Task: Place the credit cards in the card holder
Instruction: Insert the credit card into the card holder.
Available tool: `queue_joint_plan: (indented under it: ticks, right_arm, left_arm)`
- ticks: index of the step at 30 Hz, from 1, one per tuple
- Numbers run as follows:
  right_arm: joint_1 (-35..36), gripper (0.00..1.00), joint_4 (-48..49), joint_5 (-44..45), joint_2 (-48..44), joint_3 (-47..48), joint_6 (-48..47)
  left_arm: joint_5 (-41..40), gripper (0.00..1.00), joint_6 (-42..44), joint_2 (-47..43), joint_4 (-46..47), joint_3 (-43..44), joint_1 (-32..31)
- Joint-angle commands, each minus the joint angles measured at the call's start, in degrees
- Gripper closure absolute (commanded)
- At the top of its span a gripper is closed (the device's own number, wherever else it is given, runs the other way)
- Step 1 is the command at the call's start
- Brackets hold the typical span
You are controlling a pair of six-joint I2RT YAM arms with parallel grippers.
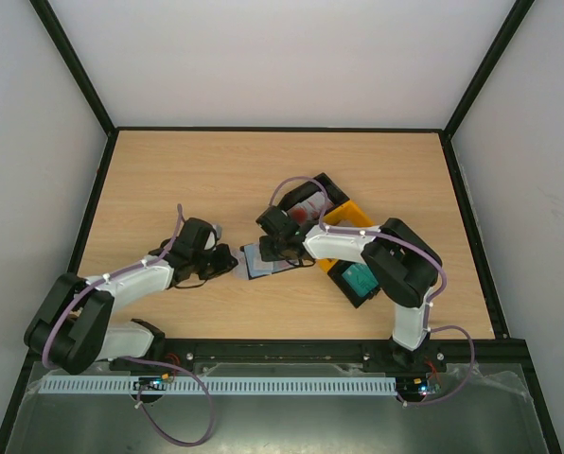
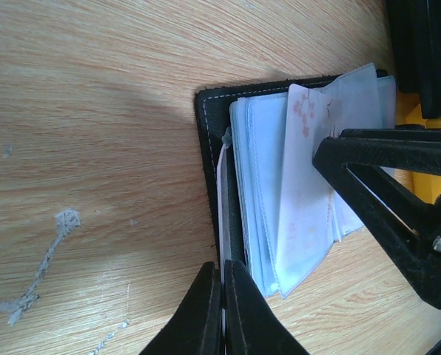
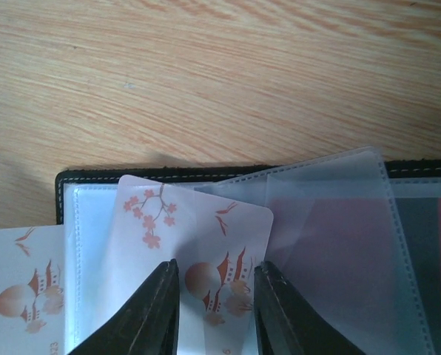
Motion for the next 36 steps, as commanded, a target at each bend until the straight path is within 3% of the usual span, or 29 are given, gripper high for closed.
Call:
queue_joint_plan:
  ticks: [1, 6, 12, 17, 27, 36]
  right_arm:
    - [0.17, 0.73, 1.78, -5.30, -0.26, -0.40, -0.76]
    - [0.10, 0.73, 2.69, -7.26, -2.23, -0.91, -2.73]
    - [0.09, 0.66, -2.25, 4.53, -2.28, 1.37, -3.17]
    - [0.08, 0.65, -2.64, 7.21, -1.64, 3.32, -4.15]
    - [0.09, 0.62, -1.58, 5.78, 4.69, 10.54, -7.55]
    - [0.10, 0.61, -1.89, -0.04, 8.07, 11.42, -8.18]
  left_arm:
    - [-0.85, 0.98, 1.00, 1.18, -0.61, 1.29, -0.15]
    - [-0.68, 0.98, 1.18, 1.44, -0.52, 1.39, -0.15]
    - [-0.81, 0.98, 1.19, 1.18, -0.74, 1.43, -0.14]
    - [-1.09, 0.98, 1.37, 1.06, -1.20, 1.75, -0.15]
    - [-1.22, 0.97, 1.37, 1.22, -1.31, 1.96, -0.15]
    - [-1.07, 0.97, 1.55, 1.28, -1.29, 1.98, -0.15]
